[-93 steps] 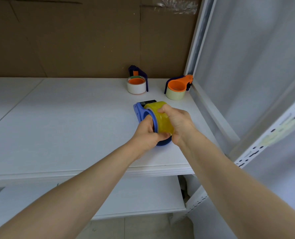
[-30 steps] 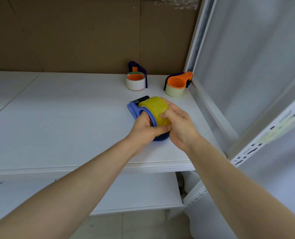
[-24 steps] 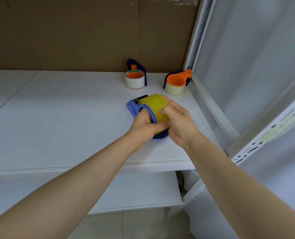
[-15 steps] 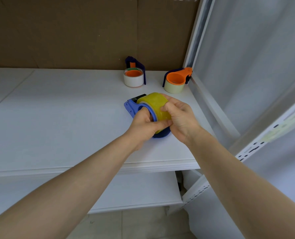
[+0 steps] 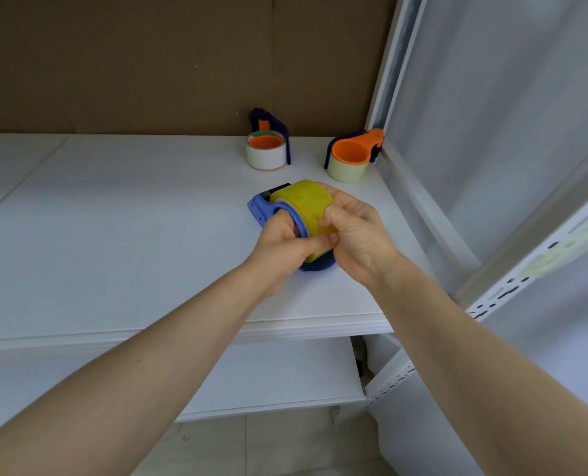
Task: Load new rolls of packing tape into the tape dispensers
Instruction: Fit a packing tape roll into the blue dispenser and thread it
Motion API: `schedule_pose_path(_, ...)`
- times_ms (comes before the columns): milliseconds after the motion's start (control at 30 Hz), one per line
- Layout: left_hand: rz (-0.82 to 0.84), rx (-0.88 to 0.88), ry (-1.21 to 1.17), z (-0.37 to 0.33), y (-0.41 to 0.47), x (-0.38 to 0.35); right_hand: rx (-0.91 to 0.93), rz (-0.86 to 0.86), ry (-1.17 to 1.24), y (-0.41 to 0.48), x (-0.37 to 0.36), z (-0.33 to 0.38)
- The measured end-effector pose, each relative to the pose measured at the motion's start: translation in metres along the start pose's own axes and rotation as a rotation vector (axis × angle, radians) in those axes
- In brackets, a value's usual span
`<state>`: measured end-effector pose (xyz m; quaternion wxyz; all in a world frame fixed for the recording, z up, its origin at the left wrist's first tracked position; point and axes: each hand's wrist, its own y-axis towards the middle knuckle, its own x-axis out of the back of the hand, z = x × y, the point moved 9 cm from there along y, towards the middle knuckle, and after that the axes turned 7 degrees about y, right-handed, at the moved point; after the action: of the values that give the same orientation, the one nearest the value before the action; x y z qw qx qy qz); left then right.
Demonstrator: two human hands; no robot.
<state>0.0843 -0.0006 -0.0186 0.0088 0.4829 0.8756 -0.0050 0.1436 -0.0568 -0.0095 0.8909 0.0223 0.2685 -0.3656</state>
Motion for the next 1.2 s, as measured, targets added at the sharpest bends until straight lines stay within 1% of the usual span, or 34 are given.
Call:
schedule_pose_path(200,-0.008,0.012,-0.008,0.001,-0.001,0.0,-0.023,-0.098,0.057,0.0,0.009,-0.003)
schedule_pose_path(433,-0.038,0.028,-0.029,0.002,0.0,0.009,0.018,-0.08,0.027,-0.004,0.005,-0.004)
schedule_pose_path(567,-0.032,0.028,-0.053,0.002,-0.001,0.008,-0.012,-0.169,0.028,-0.002,0.007,-0.004)
schedule_pose_path(733,-0.033,0.029,-0.051,0.002,0.001,0.01,-0.014,-0.124,0.003,0.0,0.003,-0.003)
schedule_pose_path(800,-0.036,0.031,-0.05,0.002,0.001,0.01,-0.01,-0.131,0.0,0.0,0.003,-0.003)
schedule_pose_path(1067,-0.053,0.001,-0.035,0.002,-0.002,0.006,-0.049,-0.284,-0.033,-0.004,0.003,-0.004)
schedule_pose_path(1200,-0.044,-0.028,-0.046,-0.001,-0.004,0.005,-0.032,-0.239,0.026,-0.004,0.002,-0.005)
